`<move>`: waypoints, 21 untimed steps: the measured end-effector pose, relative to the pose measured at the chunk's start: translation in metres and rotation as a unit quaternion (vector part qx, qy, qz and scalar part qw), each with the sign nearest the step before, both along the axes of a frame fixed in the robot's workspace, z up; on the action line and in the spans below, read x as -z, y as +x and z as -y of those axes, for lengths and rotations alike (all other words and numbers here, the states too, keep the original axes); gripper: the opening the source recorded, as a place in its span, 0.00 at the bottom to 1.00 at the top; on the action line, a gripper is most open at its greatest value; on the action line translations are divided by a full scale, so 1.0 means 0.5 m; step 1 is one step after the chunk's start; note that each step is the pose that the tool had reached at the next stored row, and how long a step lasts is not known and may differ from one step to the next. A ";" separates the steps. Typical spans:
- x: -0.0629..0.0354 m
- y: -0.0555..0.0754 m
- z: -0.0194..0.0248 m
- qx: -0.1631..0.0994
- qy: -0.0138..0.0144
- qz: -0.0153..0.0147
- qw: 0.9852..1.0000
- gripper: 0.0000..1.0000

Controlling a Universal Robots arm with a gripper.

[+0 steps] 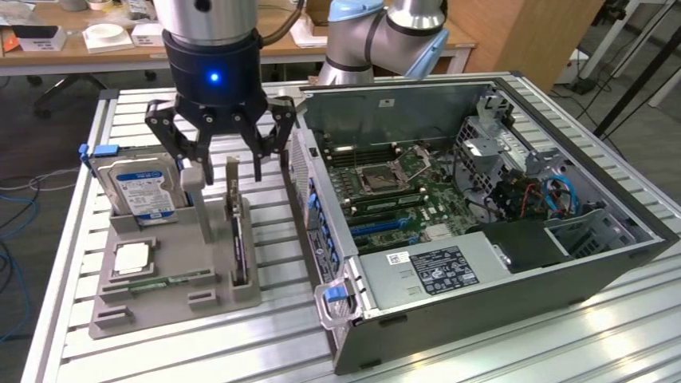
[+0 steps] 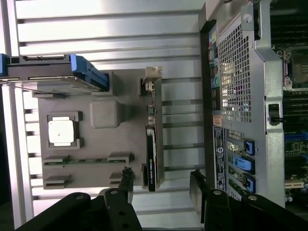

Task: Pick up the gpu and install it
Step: 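Pick up the gpu and move the gpu toward the slot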

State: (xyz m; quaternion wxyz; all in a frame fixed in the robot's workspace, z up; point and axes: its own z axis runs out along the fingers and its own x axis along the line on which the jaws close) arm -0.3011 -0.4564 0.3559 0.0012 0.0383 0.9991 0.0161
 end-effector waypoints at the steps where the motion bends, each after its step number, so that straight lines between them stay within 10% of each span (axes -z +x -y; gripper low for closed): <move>1: 0.001 0.000 0.0000 0.000 0.000 0.000 1.000 0.59; 21: 0.026 0.000 0.0012 0.000 0.000 0.000 1.000 0.59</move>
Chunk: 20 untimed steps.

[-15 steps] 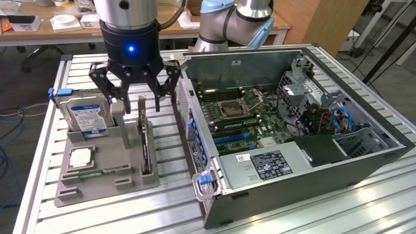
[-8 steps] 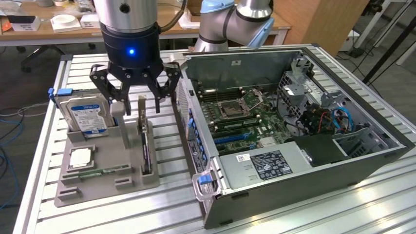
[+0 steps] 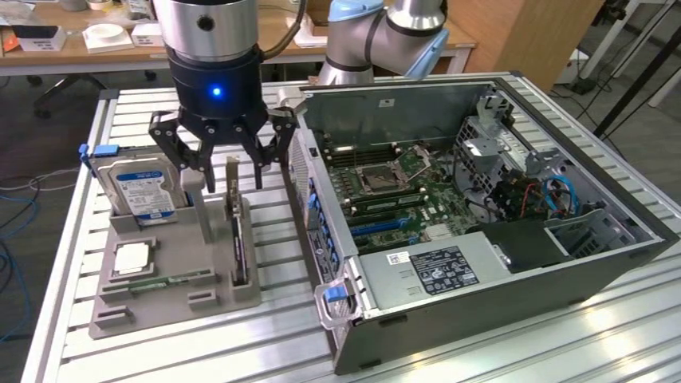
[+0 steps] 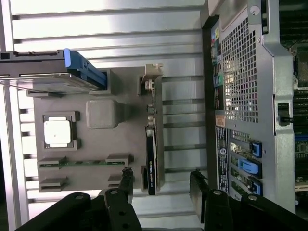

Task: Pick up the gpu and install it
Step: 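Pick up the gpu and move the gpu toward the slot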

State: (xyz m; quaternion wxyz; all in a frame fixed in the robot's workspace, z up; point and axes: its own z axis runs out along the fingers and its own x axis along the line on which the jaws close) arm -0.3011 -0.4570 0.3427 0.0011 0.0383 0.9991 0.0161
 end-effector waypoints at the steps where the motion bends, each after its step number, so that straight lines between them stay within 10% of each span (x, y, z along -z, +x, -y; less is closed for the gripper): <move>1: 0.002 0.000 0.0001 0.000 0.000 0.000 1.000 0.59; 20: 0.020 0.000 0.0004 0.000 0.000 0.000 1.000 0.59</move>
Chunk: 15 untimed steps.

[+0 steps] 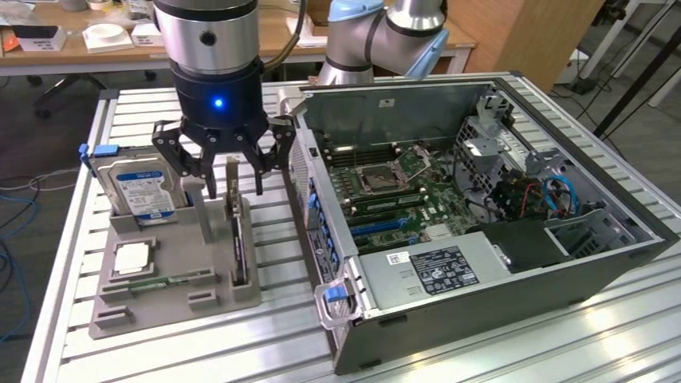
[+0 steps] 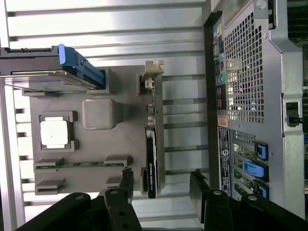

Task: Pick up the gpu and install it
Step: 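Pick up the gpu and move the gpu toward the slot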

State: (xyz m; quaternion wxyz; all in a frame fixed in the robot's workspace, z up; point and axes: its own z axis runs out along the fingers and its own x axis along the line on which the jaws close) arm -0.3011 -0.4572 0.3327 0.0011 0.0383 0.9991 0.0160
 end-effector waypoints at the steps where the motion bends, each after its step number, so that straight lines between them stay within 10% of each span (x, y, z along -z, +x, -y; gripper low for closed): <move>1: 0.000 0.000 0.0000 0.000 0.000 0.000 1.000 0.59; 15: 0.005 0.000 0.0000 0.000 0.000 0.000 1.000 0.59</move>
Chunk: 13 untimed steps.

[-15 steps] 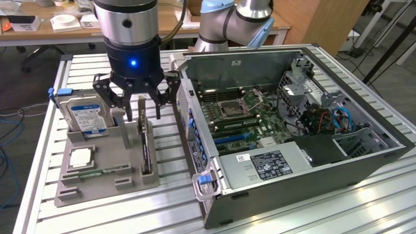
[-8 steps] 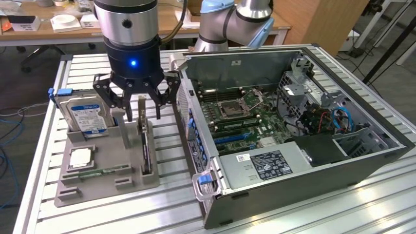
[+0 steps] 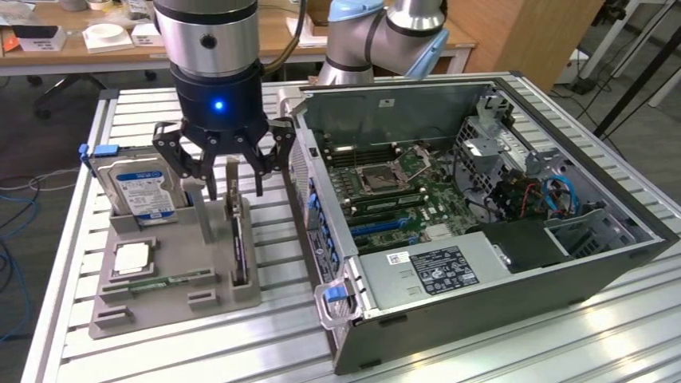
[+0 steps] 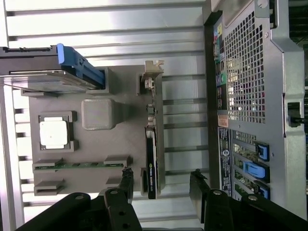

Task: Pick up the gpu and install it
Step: 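Pick up the gpu and move the gpu toward the slot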

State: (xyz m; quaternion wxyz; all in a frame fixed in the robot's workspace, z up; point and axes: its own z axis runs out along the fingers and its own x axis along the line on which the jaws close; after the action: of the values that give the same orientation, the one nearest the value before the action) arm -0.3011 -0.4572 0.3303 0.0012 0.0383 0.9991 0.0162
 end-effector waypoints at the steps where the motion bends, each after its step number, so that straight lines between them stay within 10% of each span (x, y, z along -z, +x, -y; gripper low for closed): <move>1: 0.002 0.000 0.0000 0.000 0.000 0.000 1.000 0.59; 13: 0.026 0.000 0.0011 0.000 0.000 0.000 1.000 0.59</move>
State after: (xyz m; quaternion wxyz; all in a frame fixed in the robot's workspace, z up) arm -0.3010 -0.4578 0.3172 0.0012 0.0383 0.9991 0.0161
